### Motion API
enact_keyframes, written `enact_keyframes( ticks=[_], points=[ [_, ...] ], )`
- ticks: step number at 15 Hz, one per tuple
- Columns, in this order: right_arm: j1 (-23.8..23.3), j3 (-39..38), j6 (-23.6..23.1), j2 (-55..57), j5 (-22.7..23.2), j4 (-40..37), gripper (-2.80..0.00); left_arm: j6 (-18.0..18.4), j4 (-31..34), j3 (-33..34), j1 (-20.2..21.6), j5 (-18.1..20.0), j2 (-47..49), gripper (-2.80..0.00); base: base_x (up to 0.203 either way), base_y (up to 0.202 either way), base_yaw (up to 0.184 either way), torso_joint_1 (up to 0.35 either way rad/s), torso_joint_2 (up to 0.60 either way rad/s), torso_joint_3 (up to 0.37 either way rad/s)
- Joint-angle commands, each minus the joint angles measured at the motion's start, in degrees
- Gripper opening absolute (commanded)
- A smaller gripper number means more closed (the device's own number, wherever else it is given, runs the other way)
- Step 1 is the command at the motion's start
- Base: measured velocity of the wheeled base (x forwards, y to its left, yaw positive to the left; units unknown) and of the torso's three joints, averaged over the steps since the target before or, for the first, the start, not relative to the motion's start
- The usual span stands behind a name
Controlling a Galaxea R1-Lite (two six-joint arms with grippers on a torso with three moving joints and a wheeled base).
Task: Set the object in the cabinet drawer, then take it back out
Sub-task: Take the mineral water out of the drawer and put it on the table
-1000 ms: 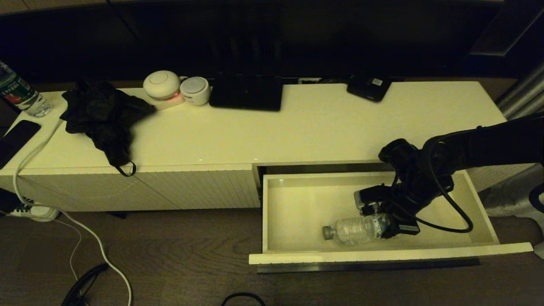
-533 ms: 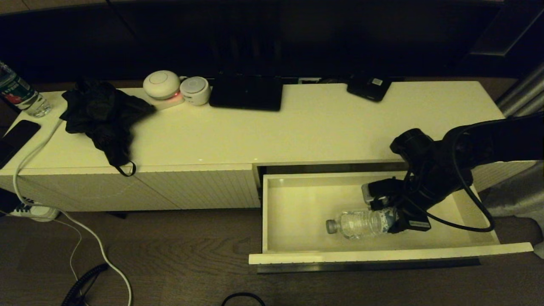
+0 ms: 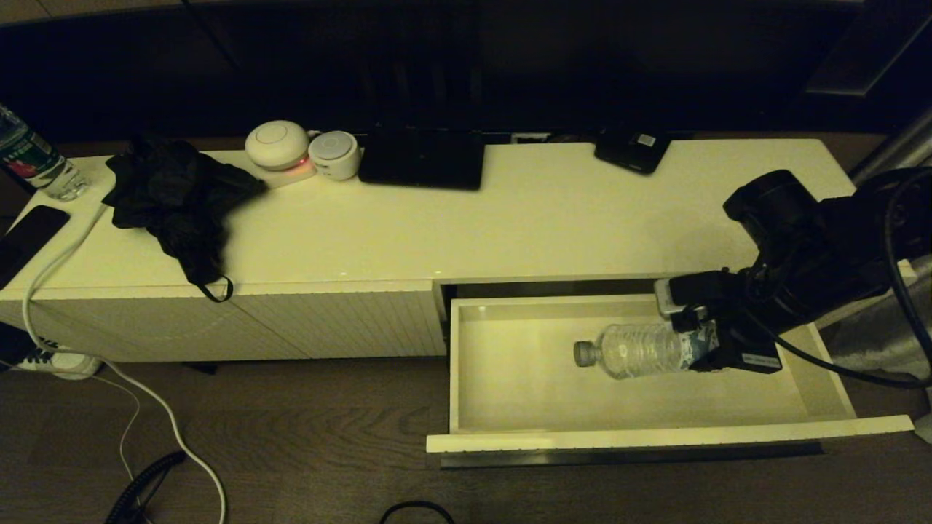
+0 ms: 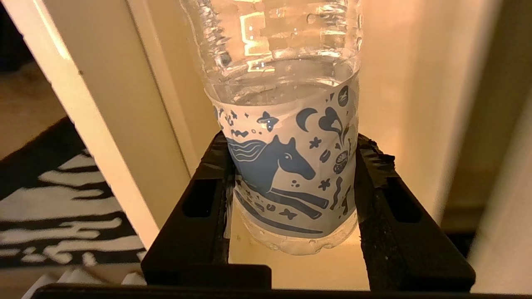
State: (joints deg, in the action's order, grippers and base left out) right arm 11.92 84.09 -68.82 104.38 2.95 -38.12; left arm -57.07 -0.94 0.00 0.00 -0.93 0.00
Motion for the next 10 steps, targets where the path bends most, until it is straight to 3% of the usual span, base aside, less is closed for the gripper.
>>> enact_keyframes(
  ticks=[1,6,10],
  points=[
    [-0.21,0.16,-0.21,-5.17,0.08,-0.82,-2.80,-0.32,-0.03,0.00,0.00,-0.04,-0.09,-2.80,0.000,0.000,0.000,0.000,0.00,0.000],
    [-0.04,-4.45,9.24,-14.71,1.94,1.36,-2.80,-0.32,-0.03,0.00,0.00,-0.04,-0.09,-2.80,0.000,0.000,0.000,0.000,0.00,0.000],
    [2.69,-5.80,29.49,-18.18,1.87,11.33,-2.80,-0.32,-0.03,0.00,0.00,-0.04,-0.09,-2.80,0.000,0.000,0.000,0.000,0.00,0.000]
  ],
)
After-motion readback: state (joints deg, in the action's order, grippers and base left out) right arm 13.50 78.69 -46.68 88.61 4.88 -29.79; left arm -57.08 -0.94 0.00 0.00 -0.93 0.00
